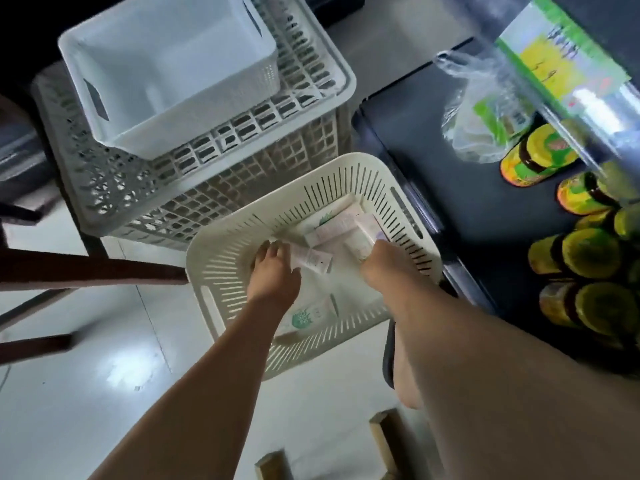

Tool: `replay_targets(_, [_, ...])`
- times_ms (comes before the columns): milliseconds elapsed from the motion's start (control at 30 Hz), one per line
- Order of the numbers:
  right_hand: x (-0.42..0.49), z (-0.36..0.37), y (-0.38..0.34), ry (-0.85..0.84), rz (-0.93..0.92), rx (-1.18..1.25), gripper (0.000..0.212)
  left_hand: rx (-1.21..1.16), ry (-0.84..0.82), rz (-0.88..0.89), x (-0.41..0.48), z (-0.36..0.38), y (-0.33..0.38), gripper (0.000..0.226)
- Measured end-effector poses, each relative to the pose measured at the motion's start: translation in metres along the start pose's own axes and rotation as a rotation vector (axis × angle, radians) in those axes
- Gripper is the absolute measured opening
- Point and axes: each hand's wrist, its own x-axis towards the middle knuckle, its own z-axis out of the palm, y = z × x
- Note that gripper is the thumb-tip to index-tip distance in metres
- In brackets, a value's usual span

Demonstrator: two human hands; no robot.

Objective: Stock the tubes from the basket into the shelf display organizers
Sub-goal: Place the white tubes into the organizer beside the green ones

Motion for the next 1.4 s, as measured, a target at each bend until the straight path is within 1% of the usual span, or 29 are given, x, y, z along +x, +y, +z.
replay_targets(67, [0.017,0.012,-0.001,-0.02,0.048,0.029,0.054,0.04,-0.025,0.015,0.016,0.009,-0.001,0.064])
replay_targets(133, [0.028,0.022,-0.006,-0.017,0.087,-0.002,0.045,0.078,-0.05,0.0,0.026,0.017,-0.003,0.069])
replay_targets(200, [0.039,0.034,-0.011,0.012,0.132,-0.05,0.037,0.146,-0.026,0.014,0.035,0.027,-0.009,0.069])
replay_targets(300, [0.049,0.047,-0.019,0.008,0.193,-0.076,0.042,0.287,0.053,0.077,0.047,0.039,-0.017,0.048])
replay_targets(367, [0.052,0.055,-0.019,-0.002,0.201,-0.103,0.047,0.311,0.103,0.097,0.053,0.04,-0.017,0.037])
replay_targets(467, [0.056,0.059,-0.014,0.014,0.204,-0.139,0.05,0.341,0.15,0.162,0.058,0.04,-0.018,0.031])
replay_targets(567, [0.058,0.061,-0.013,0.022,0.21,-0.102,0.05,0.365,0.109,0.239,0.06,0.037,-0.024,0.031])
replay_targets(633, [0.058,0.062,-0.013,0.011,0.213,-0.035,0.05,0.332,0.047,0.273,0.057,0.031,-0.028,0.026])
replay_targets(700, [0.058,0.065,-0.008,-0.017,0.225,0.04,0.051,0.195,-0.069,0.216,0.052,0.025,-0.03,0.023])
replay_targets(767, [0.058,0.064,-0.004,-0.07,0.179,0.112,0.042,0.023,-0.155,0.078,0.044,0.021,-0.03,0.021])
replay_targets(800, [0.058,0.062,-0.002,-0.093,0.16,0.152,0.038,-0.066,-0.177,0.009,0.039,0.018,-0.029,0.021])
replay_targets(833, [0.06,0.061,-0.002,-0.111,0.159,0.201,0.039,-0.161,-0.19,-0.048,0.033,0.015,-0.028,0.022])
replay_targets(867, [0.056,0.056,-0.003,-0.135,0.16,0.248,0.044,-0.268,-0.197,-0.094,0.026,0.011,-0.026,0.022])
replay_targets(900, [0.054,0.05,-0.004,-0.155,0.161,0.308,0.048,-0.397,-0.199,-0.128,0.018,0.007,-0.023,0.019])
replay_targets(967, [0.044,0.038,-0.009,-0.184,0.149,0.479,0.042,-0.705,-0.206,-0.167,0.002,-0.002,-0.016,0.007])
replay_targets(1067, [0.025,0.011,-0.017,-0.157,0.058,0.679,0.042,-1.001,-0.187,-0.156,-0.017,-0.021,-0.003,0.014])
replay_targets(1167, [-0.003,-0.026,-0.023,-0.163,-0.115,0.797,0.029,-1.227,-0.157,-0.169,-0.03,-0.045,0.015,0.017])
replay_targets(1267, [-0.032,-0.065,-0.026,-0.09,-0.245,0.842,0.019,-1.334,-0.099,-0.133,-0.043,-0.082,0.038,0.017])
replay_targets(1400, [-0.073,-0.113,-0.026,0.028,-0.341,0.937,0.02,-1.406,-0.062,0.019,-0.061,-0.139,0.073,0.009])
